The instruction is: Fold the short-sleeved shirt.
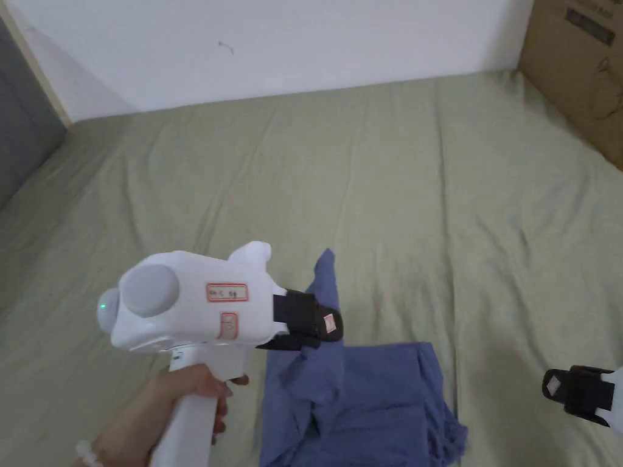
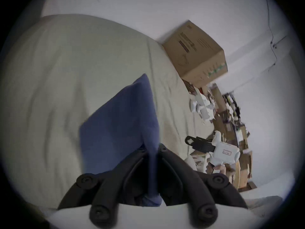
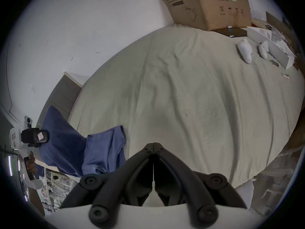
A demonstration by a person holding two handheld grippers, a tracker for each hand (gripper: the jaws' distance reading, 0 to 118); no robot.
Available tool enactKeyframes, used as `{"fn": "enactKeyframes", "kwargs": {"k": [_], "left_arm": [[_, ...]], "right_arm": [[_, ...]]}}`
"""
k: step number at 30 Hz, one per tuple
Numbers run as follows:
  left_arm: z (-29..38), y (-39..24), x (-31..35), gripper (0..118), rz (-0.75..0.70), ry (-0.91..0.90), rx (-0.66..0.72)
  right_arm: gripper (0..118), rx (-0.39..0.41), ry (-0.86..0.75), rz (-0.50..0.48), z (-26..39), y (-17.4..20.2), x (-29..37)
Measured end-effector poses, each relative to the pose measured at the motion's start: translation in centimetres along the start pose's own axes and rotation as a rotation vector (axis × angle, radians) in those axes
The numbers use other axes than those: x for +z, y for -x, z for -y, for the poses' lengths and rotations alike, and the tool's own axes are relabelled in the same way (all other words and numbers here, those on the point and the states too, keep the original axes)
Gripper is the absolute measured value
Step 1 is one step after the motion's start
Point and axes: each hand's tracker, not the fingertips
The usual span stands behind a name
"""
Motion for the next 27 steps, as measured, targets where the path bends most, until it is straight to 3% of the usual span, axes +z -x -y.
{"fn": "enactKeyframes", "kwargs": {"k": [4, 5, 8, 9, 10, 14, 15, 17, 18, 22, 27], "left_arm": [[0.8, -1.3, -7.6, 9, -0.01, 0.147, -0.021], [1.1, -1.2, -8.9, 16, -0.034, 0.188, -0.037], [2.0, -1.0, -10.6, 94, 0.02, 0.228, 0.023], [2.0, -0.7, -10.3, 112, 0.053, 0.233, 0.038], [1.8, -0.3, -9.5, 113, 0.077, 0.223, 0.039], [0.8, 1.5, -5.6, 106, -0.015, 0.096, 0.064], [0.9, 1.9, -4.6, 88, -0.026, 0.057, 0.075], [0.7, 4.0, -3.2, 21, -0.049, -0.017, 0.124], [0.7, 4.8, -3.2, 3, -0.072, -0.011, 0.14], [2.3, 6.7, -5.0, 2, -0.146, 0.038, 0.153], [5.8, 5.1, -10.2, 1, -0.007, 0.128, 0.187]], "right_arm": [[0, -0.032, 0.004, 0.012, 0.1, -1.5, 0.0], [0, -0.037, 0.008, 0.015, 0.1, -1.8, -0.1], [0, -0.046, 0.017, 0.026, 0.3, -2.3, -0.2], [0, -0.047, 0.018, 0.028, 0.3, -2.3, -0.2], [0, -0.046, 0.017, 0.029, 0.3, -2.3, -0.2], [0, -0.042, 0.018, 0.029, 0.1, -2.3, -0.6], [0, -0.041, 0.019, 0.026, 0.1, -2.2, -0.8], [0, -0.037, 0.018, 0.016, 0.1, -1.8, -1.0], [0, -0.035, 0.018, 0.012, 0.1, -1.7, -1.1], [0, -0.025, 0.018, -0.004, 0.1, -1.4, -1.4], [0, -0.037, 0.024, -0.01, 0.3, -1.7, -1.6]]}}
